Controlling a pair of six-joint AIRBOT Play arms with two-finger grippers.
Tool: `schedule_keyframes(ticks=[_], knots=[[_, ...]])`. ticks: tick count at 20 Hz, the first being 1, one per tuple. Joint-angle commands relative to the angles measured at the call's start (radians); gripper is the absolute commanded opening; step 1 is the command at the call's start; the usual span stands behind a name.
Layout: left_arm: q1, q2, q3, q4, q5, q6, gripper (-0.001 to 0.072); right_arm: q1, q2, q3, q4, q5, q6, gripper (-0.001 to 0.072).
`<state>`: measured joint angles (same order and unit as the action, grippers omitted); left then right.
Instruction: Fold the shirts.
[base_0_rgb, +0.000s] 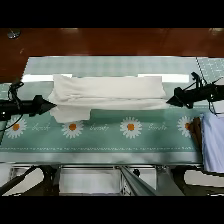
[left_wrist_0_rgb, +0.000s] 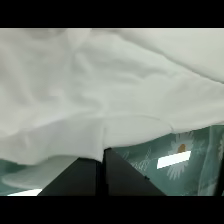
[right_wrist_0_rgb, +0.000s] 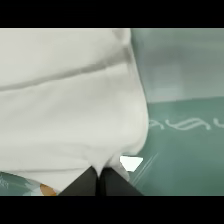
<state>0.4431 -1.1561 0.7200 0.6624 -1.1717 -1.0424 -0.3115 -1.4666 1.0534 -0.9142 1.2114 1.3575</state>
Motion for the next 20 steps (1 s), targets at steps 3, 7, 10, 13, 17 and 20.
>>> schedule_keyframes(ticks=[3,7,10,13,17,20], knots=[[-0.135,-0.183,0.168,0.002,0.181,-0.071,0.0026,0.058,-0.128,0.209,0.097,-0.086,0.022,0.0025],[-0.193,-0.396,0.414,0.002,0.185,-0.148,0.0026,0.079,-0.264,0.357,0.145,-0.109,0.065,0.0025],[-0.205,-0.521,0.59,0.003,0.173,-0.212,0.0026,0.09,-0.348,0.447,0.161,-0.111,0.089,0.0025],[-0.204,-0.629,0.704,0.013,0.124,-0.268,0.0026,0.093,-0.41,0.517,0.172,-0.112,0.101,0.0025],[-0.204,-0.691,0.721,0.023,0.08,-0.283,0.003,0.095,-0.454,0.537,0.204,-0.108,0.1,0.0032],[-0.165,-0.694,0.741,0.07,-0.046,-0.269,0.0702,0.063,-0.444,0.546,0.217,-0.042,0.053,0.0617]])
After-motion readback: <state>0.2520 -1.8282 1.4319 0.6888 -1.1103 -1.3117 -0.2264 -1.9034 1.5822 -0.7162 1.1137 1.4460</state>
